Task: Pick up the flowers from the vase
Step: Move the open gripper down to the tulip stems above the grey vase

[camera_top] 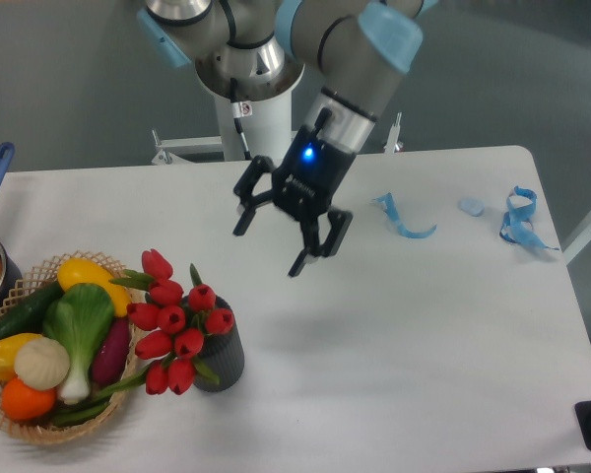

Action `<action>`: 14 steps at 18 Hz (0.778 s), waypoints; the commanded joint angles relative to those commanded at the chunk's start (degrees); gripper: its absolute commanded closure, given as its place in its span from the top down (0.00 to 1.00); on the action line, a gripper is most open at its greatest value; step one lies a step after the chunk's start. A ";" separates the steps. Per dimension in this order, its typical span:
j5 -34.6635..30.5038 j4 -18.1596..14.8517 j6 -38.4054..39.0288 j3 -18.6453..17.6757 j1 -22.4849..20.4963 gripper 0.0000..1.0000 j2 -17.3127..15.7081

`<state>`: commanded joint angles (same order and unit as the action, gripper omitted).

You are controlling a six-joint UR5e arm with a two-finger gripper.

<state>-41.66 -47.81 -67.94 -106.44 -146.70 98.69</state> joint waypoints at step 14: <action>-0.17 3.78 0.00 0.71 5.63 1.00 5.19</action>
<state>-41.84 -44.03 -67.94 -105.73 -141.07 103.88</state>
